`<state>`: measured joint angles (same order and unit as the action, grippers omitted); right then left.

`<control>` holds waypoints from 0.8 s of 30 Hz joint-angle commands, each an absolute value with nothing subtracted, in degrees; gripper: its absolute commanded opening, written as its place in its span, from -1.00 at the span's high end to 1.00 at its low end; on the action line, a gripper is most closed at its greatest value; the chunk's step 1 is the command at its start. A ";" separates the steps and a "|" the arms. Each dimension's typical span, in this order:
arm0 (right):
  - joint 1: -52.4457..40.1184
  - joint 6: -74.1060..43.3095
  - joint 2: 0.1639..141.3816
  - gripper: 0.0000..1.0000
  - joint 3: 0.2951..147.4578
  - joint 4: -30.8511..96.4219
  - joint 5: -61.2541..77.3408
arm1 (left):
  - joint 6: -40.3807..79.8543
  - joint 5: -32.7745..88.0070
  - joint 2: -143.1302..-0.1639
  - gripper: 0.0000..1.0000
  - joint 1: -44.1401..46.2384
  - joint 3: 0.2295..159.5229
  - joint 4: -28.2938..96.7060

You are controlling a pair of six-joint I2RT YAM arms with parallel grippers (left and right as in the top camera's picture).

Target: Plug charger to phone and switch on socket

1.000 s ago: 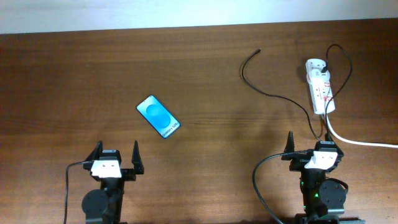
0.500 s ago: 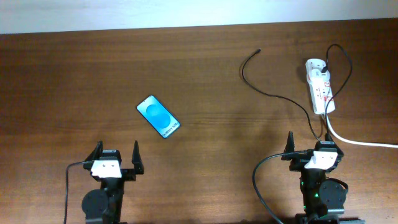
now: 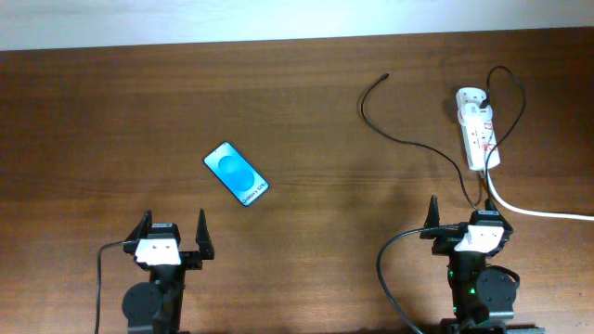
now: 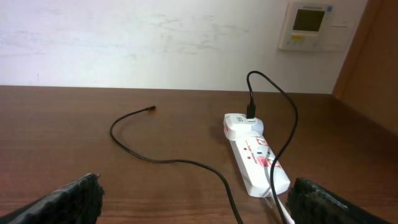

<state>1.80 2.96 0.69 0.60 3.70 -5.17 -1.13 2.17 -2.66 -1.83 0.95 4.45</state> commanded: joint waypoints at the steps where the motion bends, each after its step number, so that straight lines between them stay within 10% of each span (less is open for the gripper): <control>1: 1.45 2.48 0.36 -0.97 0.32 4.10 -6.50 | -2.22 5.76 -2.85 -0.99 -1.65 0.54 3.27; 24: 1.45 2.50 0.36 -0.97 0.32 4.10 -6.48 | 6.90 8.67 -26.09 -0.98 -1.63 33.89 19.86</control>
